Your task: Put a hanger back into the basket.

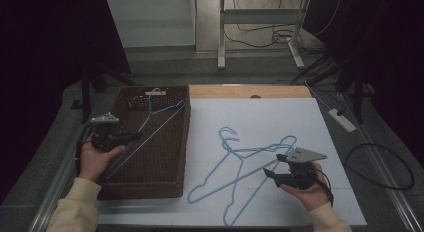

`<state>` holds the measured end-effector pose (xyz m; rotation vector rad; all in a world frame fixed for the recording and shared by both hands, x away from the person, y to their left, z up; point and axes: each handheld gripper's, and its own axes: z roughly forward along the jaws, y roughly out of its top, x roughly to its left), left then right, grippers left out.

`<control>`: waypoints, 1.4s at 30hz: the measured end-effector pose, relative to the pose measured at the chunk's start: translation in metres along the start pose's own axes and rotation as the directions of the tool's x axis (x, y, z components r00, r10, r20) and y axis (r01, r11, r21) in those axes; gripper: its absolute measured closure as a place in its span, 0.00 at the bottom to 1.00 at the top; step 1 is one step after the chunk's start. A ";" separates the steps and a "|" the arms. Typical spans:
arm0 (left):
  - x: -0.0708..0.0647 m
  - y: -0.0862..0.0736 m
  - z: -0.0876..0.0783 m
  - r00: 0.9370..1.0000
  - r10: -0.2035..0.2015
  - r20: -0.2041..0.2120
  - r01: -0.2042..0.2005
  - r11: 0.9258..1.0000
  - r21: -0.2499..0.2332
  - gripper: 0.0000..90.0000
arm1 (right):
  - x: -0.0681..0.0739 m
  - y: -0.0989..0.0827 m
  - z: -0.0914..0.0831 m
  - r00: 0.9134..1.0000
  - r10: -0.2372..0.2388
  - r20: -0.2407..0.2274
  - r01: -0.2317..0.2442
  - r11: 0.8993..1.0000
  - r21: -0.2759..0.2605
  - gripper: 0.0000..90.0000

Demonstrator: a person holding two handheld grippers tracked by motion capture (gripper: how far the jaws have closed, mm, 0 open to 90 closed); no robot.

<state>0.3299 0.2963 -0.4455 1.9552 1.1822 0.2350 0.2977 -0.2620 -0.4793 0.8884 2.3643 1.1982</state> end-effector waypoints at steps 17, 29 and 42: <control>0.018 0.001 0.015 0.958 0.001 -0.287 0.055 0.981 0.185 0.96 | 0.001 0.001 0.002 1.000 0.011 -0.024 -0.011 1.000 0.001 0.31; 0.006 0.008 0.004 0.935 0.017 -0.355 0.022 0.994 0.105 0.57 | 0.001 0.000 0.002 1.000 0.009 -0.020 -0.009 1.000 -0.001 0.31; -0.045 0.002 -0.042 0.990 0.059 -0.127 -0.078 0.986 -0.150 0.41 | -0.005 -0.002 0.000 1.000 0.025 -0.008 -0.025 1.000 0.001 0.30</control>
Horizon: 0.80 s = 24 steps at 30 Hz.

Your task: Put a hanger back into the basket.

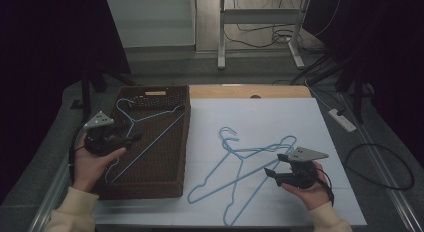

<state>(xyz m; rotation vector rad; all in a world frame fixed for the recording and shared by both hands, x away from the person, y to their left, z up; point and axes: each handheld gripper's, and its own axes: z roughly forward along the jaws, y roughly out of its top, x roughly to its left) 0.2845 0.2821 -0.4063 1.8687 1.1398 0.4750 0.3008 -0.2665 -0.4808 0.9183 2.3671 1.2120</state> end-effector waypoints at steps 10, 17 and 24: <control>-0.037 -0.016 -0.011 0.990 0.000 0.141 0.010 0.997 -0.071 0.36 | -0.006 -0.003 -0.002 1.000 0.014 0.019 -0.014 1.000 0.003 0.30; -0.060 -0.023 0.003 0.984 0.042 0.170 -0.031 0.997 -0.068 0.35 | -0.010 -0.005 -0.003 1.000 0.020 0.023 -0.020 1.000 0.006 0.30; -0.074 -0.031 0.007 0.985 0.070 0.158 -0.058 0.995 -0.082 0.33 | -0.011 -0.005 -0.002 0.999 0.021 0.025 -0.021 1.000 0.011 0.31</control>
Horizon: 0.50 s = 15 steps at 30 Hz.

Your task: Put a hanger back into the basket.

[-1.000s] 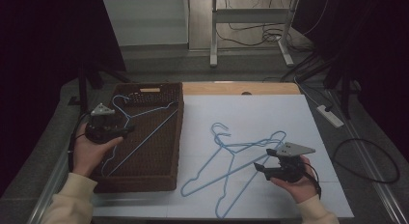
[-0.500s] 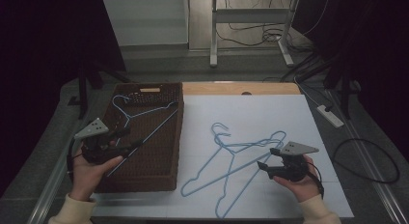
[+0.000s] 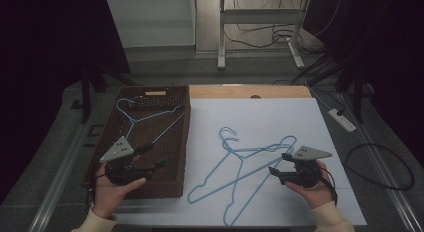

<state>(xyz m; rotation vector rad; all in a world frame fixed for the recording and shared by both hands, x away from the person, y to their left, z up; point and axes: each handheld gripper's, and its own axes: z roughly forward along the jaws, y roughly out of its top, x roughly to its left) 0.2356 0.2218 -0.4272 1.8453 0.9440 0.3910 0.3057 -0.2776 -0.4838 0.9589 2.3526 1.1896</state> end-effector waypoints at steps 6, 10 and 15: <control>-0.002 -0.006 0.003 1.000 -0.008 0.000 0.008 1.000 0.013 0.34 | 0.000 0.000 -0.001 1.000 0.001 0.003 -0.001 1.000 -0.005 0.31; -0.003 -0.005 0.003 1.000 -0.007 0.003 0.007 1.000 0.000 0.34 | -0.001 0.000 -0.001 1.000 -0.001 0.002 0.001 1.000 -0.006 0.31; -0.004 -0.006 0.005 1.000 -0.001 0.002 0.001 1.000 -0.004 0.34 | -0.003 -0.001 -0.003 1.000 0.008 0.008 -0.008 1.000 -0.012 0.31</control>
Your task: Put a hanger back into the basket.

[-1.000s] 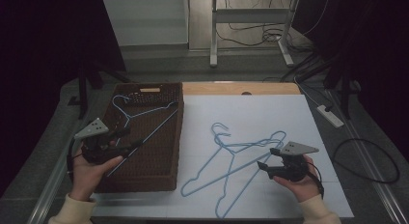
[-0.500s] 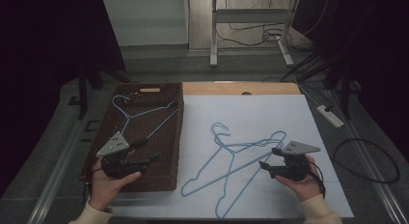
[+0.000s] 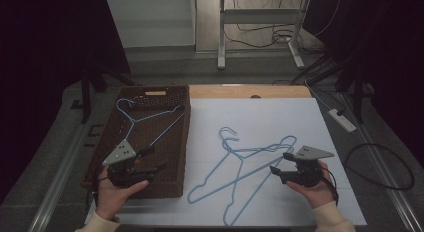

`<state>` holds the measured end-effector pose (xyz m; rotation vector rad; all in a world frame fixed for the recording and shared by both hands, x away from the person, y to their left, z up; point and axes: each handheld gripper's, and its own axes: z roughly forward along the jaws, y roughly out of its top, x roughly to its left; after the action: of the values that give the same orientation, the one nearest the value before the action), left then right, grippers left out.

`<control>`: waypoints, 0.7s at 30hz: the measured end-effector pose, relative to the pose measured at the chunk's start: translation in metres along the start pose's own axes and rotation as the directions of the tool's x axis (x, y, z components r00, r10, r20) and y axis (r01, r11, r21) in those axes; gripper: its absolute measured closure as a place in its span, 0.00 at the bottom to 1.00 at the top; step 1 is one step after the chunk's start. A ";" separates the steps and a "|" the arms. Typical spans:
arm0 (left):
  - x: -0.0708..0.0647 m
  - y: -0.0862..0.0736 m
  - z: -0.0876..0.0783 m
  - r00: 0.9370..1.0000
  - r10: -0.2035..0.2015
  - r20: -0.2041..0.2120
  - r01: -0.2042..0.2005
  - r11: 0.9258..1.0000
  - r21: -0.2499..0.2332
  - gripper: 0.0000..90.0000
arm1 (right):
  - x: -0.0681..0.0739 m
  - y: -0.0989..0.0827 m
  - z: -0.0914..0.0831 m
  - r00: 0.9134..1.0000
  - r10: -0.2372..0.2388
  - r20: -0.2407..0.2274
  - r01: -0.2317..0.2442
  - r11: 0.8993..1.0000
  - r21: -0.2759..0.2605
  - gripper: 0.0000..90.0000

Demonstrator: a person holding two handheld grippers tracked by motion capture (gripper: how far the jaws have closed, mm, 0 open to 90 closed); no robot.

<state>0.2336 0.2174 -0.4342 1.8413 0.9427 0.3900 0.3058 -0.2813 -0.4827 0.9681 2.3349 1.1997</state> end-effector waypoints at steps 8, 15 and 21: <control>-0.002 -0.002 0.002 1.000 0.001 0.007 -0.001 1.000 0.003 0.34 | 0.001 0.001 -0.003 1.000 -0.001 0.004 0.001 1.000 -0.010 0.31; -0.003 -0.004 0.006 1.000 0.000 0.009 -0.001 1.000 0.008 0.34 | 0.002 0.001 -0.002 1.000 -0.001 -0.002 0.001 1.000 -0.004 0.31; -0.002 -0.005 0.008 1.000 0.002 0.014 -0.002 1.000 0.013 0.34 | 0.002 0.002 -0.003 1.000 0.010 -0.004 -0.010 1.000 -0.004 0.32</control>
<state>0.2349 0.2116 -0.4420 1.8544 0.9362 0.3723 0.3033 -0.2804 -0.4796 0.9784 2.3323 1.2111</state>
